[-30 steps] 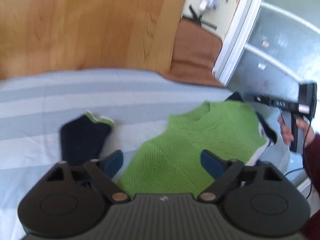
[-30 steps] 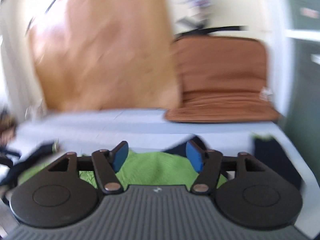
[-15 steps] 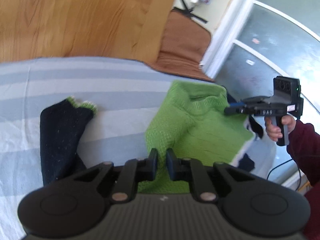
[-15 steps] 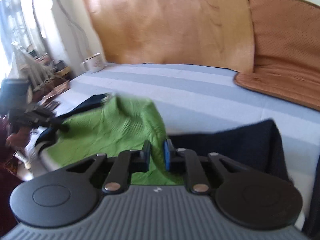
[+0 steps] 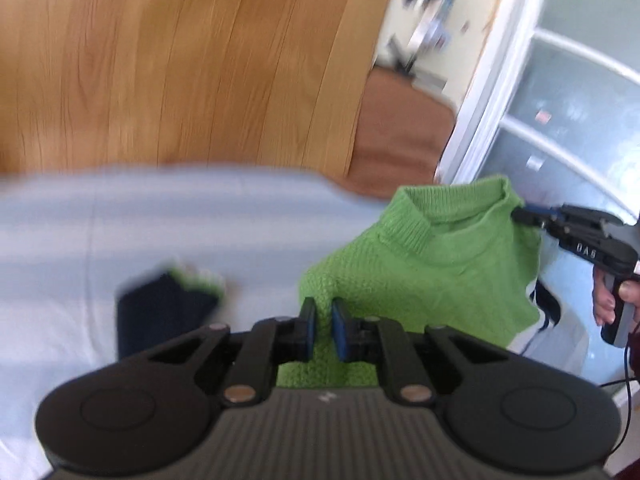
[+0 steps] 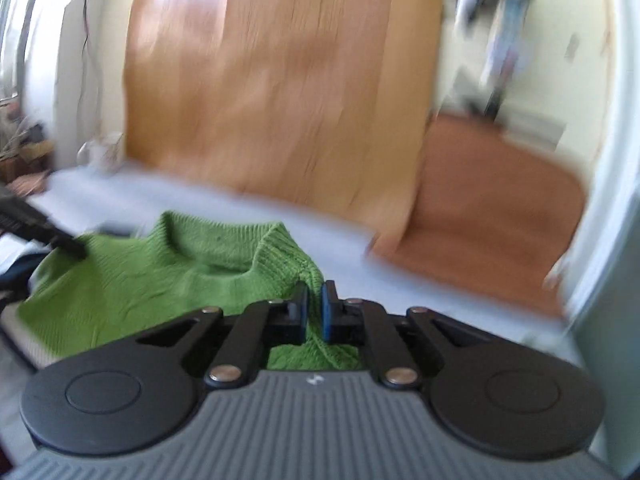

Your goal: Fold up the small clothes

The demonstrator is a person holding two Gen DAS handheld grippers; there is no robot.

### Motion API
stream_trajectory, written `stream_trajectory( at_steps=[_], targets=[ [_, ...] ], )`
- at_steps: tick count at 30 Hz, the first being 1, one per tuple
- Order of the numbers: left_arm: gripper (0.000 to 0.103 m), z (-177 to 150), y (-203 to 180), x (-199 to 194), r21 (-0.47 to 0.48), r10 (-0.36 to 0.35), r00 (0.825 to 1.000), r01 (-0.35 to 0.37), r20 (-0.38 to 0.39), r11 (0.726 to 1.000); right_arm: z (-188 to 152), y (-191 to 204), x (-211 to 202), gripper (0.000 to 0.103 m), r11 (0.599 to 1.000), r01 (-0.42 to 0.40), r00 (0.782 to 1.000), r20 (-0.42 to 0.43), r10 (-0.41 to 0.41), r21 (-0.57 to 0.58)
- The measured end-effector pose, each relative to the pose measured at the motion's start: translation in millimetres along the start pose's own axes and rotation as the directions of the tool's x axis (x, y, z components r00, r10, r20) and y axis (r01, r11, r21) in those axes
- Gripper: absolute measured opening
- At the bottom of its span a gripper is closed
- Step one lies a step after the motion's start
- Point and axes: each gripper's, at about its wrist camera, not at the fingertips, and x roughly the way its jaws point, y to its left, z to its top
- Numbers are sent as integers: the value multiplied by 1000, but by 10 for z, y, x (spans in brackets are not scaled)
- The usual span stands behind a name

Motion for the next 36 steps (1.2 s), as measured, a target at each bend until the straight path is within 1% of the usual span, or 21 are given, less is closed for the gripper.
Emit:
stream_trajectory(
  at_steps=[2,3,5,6,8,12,15,16,18,20,21,22,23,24,25,26,28,30,33,34,36],
  targets=[
    [9,70,-151,-223,52,14,996,-19,91,998,188,39,-216,9,998,48,992,119,-42,-50],
    [9,107,-220,-342,72,20,990,-30,137,997,298,76,-332,9,994,83,981,179,-69,-73],
    [9,195,-345,-582,94,27,974,-49,224,994,484,114,-537,9,983,144,952,286,-107,-112],
    [9,245,-421,-693,104,32,963,-62,267,993,592,148,-640,9,976,177,932,340,-125,-126],
    [9,364,-561,-932,124,54,932,-105,359,987,776,148,-793,9,966,218,896,421,-143,-135],
    [9,632,-809,-1405,120,100,854,-186,510,975,1165,223,-1035,9,950,286,819,547,-173,-128],
    [9,801,-979,-1743,100,130,786,-237,605,966,1475,249,-1221,9,941,315,763,622,-174,-122],
    [9,833,-1042,-1873,89,146,756,-261,638,961,1558,292,-1282,9,938,324,747,641,-176,-121],
    [9,907,-1169,-2105,59,186,685,-318,704,946,1761,318,-1413,9,939,324,719,675,-165,-115],
    [9,987,-1303,-2316,27,224,610,-373,760,927,1921,307,-1495,9,942,315,705,693,-152,-113],
    [9,1031,-1365,-2415,9,243,568,-403,787,915,2011,291,-1520,9,945,306,703,696,-146,-111],
    [9,1062,-1415,-2501,-3,255,534,-427,806,904,2067,278,-1514,9,950,292,705,696,-135,-111],
    [9,1106,-1451,-2573,-17,266,503,-446,822,895,2128,252,-1505,9,955,278,709,693,-129,-106],
    [9,1133,-1473,-2635,-26,273,487,-455,829,890,2166,207,-1459,9,961,257,717,688,-118,-104],
    [9,1178,-1458,-2704,-30,278,480,-461,832,887,2201,164,-1400,9,967,234,728,678,-108,-97],
    [9,1238,-1425,-2685,-31,283,484,-465,828,885,2209,103,-1326,9,974,208,738,668,-95,-92],
    [9,1307,-1347,-2584,-34,303,502,-477,810,878,2201,40,-1146,9,983,165,761,644,-77,-78],
    [9,1356,-1151,-2302,-36,332,534,-489,777,871,2150,27,-922,9,989,130,788,613,-62,-68],
    [9,1307,-817,-1773,-60,404,598,-511,692,858,2022,49,-369,10,995,82,849,527,-36,-64],
    [9,1312,-667,-1570,-76,439,615,-524,656,848,1944,74,-141,10,995,74,867,497,-34,-60],
    [10,1258,-388,-1093,-106,519,629,-573,579,813,1771,160,433,12,998,56,907,419,-35,-36]
  ],
)
